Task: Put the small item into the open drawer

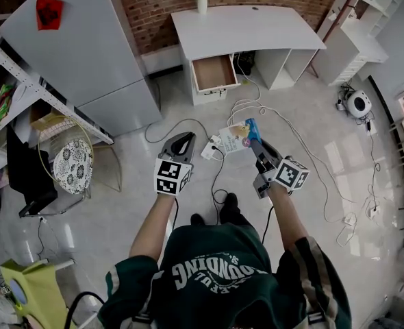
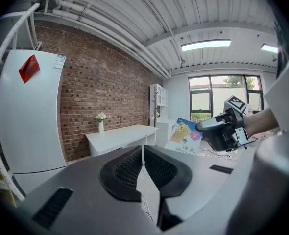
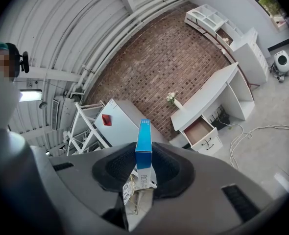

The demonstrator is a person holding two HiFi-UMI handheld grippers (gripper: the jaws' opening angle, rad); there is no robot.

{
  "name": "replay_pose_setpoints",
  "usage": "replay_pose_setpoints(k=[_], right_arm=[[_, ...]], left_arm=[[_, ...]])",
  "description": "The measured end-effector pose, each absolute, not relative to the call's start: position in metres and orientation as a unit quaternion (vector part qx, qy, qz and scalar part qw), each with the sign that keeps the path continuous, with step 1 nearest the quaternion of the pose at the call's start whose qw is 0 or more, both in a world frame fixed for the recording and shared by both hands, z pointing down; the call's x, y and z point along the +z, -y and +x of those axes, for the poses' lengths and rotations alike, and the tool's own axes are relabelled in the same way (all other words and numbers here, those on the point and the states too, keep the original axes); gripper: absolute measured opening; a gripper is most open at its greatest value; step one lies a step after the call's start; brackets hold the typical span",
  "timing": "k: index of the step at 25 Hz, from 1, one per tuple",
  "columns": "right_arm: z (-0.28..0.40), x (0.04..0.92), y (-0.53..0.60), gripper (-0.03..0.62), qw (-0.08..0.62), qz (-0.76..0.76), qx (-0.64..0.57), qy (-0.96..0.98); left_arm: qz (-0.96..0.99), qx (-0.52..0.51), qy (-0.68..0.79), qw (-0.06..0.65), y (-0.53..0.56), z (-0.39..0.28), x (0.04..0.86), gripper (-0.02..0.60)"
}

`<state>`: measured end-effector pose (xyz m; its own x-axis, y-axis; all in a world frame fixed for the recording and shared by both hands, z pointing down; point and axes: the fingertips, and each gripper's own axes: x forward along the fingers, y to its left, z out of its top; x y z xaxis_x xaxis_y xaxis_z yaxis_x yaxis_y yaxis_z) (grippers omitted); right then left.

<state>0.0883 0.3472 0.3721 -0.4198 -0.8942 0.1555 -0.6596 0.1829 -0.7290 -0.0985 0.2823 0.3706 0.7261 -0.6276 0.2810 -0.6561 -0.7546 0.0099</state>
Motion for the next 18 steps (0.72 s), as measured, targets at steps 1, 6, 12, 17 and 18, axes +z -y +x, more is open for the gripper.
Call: replay_pose_setpoints(k=[1,6,12,17,18], right_arm=[[0.092,0.373,-0.343,0.110,0.155,-0.515,-0.379,-0.753],[0.112,0.374,-0.315,0.110,0.150,-0.503,-0.383,-0.760],[0.136,0.372,-0.281,0.110,0.141,-0.482,-0.382,-0.776],[0.150,0.374,-0.255,0.110,0.134,-0.461,-0.389,-0.786],[0.151,0.375,-0.251,0.110,0.132,-0.456,-0.391,-0.789]], left_arm=[[0.927,0.132,0.347,0.055,-0.279,-0.094,0.371,0.028],[0.922,0.133,0.360,0.059,-0.259,-0.074,0.370,0.028],[0.912,0.133,0.383,0.060,-0.237,-0.049,0.367,0.028],[0.901,0.133,0.407,0.066,-0.224,-0.035,0.369,0.028],[0.899,0.133,0.412,0.067,-0.222,-0.034,0.370,0.028]])
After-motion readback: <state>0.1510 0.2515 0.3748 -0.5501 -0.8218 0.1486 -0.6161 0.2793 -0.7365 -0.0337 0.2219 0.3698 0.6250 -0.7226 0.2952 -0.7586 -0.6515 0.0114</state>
